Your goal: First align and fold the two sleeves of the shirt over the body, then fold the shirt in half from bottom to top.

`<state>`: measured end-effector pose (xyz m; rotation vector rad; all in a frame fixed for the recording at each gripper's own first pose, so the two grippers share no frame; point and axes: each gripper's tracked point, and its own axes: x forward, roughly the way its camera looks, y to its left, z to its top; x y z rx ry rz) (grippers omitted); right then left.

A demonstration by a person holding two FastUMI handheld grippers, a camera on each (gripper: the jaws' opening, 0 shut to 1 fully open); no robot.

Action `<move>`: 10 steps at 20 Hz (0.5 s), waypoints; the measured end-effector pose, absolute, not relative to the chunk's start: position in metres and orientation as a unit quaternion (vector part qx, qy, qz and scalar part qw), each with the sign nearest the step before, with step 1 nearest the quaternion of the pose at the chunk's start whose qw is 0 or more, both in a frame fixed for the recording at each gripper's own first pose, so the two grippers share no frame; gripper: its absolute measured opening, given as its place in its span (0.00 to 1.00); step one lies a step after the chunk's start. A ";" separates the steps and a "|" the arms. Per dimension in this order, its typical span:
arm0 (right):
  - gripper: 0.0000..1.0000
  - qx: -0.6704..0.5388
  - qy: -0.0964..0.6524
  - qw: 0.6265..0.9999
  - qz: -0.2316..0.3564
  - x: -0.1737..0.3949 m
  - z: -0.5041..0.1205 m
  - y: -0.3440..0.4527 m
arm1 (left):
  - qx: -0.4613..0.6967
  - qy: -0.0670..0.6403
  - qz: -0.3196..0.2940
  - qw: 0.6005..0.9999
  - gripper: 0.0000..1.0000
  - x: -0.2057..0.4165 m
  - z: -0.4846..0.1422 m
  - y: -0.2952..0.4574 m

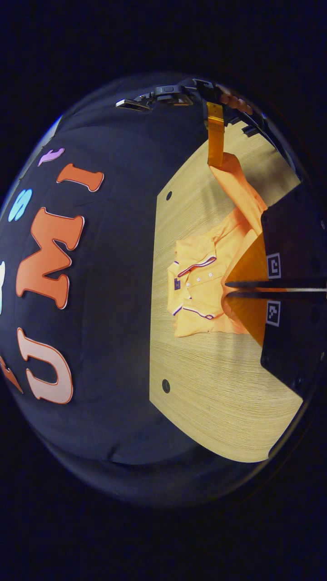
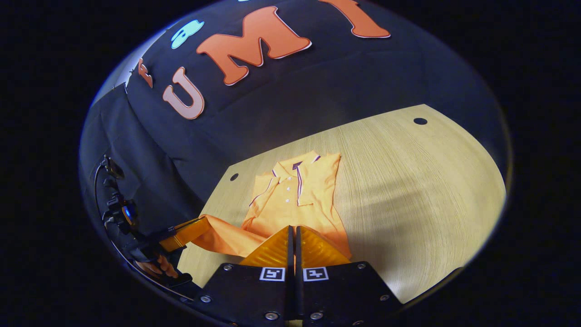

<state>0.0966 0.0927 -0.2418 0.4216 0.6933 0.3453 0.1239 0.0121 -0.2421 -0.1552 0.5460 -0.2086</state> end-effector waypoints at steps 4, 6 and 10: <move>0.00 0.199 0.328 0.910 0.158 0.130 -0.232 0.099 | -0.082 0.259 -0.113 0.956 0.03 0.162 -0.231 0.019; 0.00 0.193 0.324 0.913 0.153 0.148 -0.228 0.101 | -0.087 0.258 -0.117 0.955 0.03 0.183 -0.227 0.022; 0.00 0.192 0.321 0.917 0.136 0.188 -0.228 0.105 | -0.093 0.256 -0.125 0.954 0.03 0.229 -0.224 0.031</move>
